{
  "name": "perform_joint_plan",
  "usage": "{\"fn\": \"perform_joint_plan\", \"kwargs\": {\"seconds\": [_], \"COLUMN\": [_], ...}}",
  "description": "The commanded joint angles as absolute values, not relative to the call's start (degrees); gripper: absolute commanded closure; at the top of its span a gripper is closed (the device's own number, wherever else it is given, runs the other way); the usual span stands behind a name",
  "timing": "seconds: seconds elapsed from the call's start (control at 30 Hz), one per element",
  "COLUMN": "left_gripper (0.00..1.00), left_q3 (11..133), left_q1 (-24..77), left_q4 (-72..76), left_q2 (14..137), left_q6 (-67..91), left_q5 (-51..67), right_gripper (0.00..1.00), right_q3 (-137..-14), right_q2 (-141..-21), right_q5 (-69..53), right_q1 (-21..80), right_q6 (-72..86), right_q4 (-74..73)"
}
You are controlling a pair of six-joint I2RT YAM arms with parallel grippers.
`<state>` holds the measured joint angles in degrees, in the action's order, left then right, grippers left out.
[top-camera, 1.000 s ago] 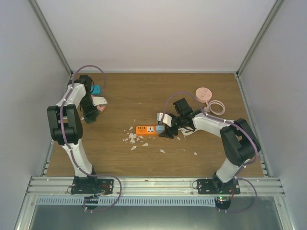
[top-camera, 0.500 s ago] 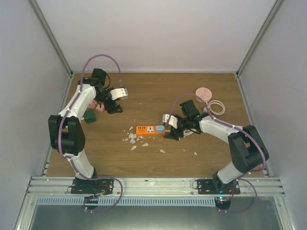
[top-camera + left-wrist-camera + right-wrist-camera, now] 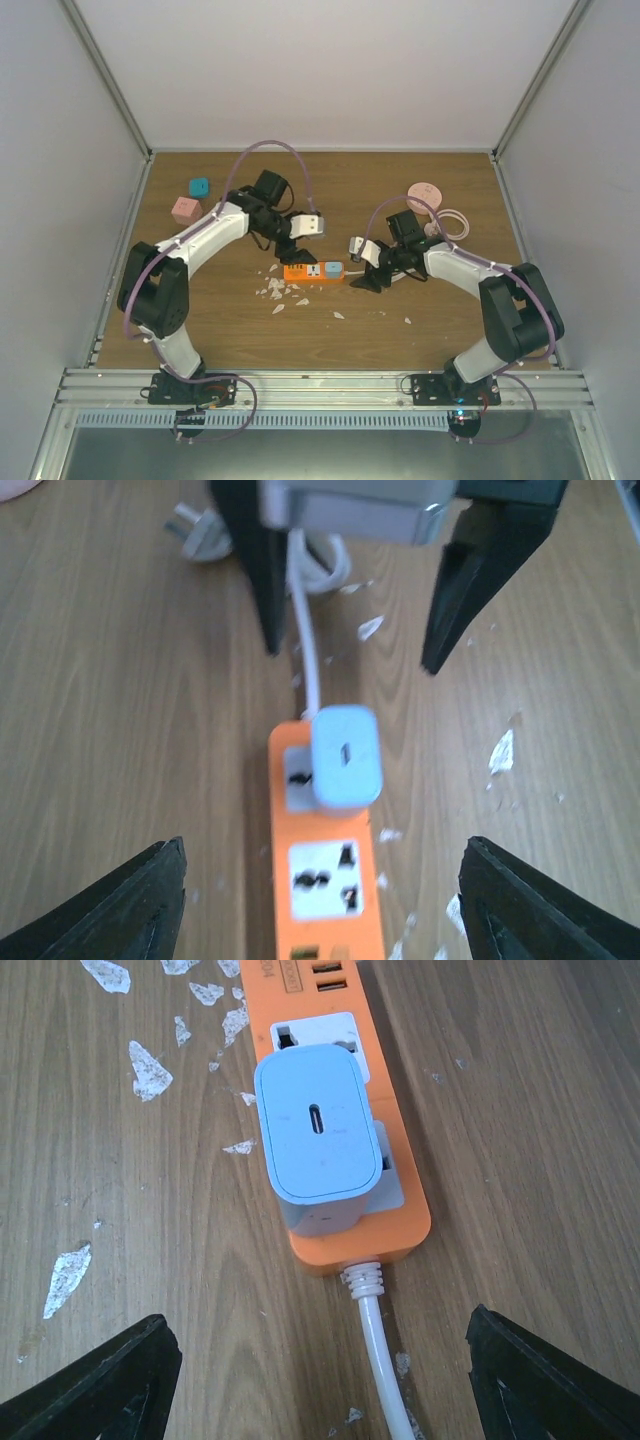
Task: Pull the plug off the socket
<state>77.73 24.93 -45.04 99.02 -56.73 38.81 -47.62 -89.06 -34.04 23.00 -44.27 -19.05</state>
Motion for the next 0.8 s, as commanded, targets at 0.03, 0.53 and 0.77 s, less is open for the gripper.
{"fn": "perform_joint_plan", "kwargs": {"seconds": [0.03,0.53,0.77], "left_gripper": [0.25,0.35,0.47], "left_q3": [73.9,72.2,71.9], "left_q1": [30.0,35.0,35.0], "left_q4": [-35.0,-27.7,-27.7], "left_q2": [100.1,106.1,107.4], "left_q6": [-53.5,-52.8,-53.7], "left_q5": [41.5,34.5,33.2], "right_gripper": [0.21,0.21,0.21], "right_q3": [-46.7,-43.3,-42.5], "right_q2": [-88.1,-88.6,-87.7], "right_q5": [-37.9,-39.4,-38.4], "right_q1": [22.2,22.5,22.7], "right_q6": [-42.5,-38.2,-37.5], "right_q4": [-17.1,-9.3,-7.9]}}
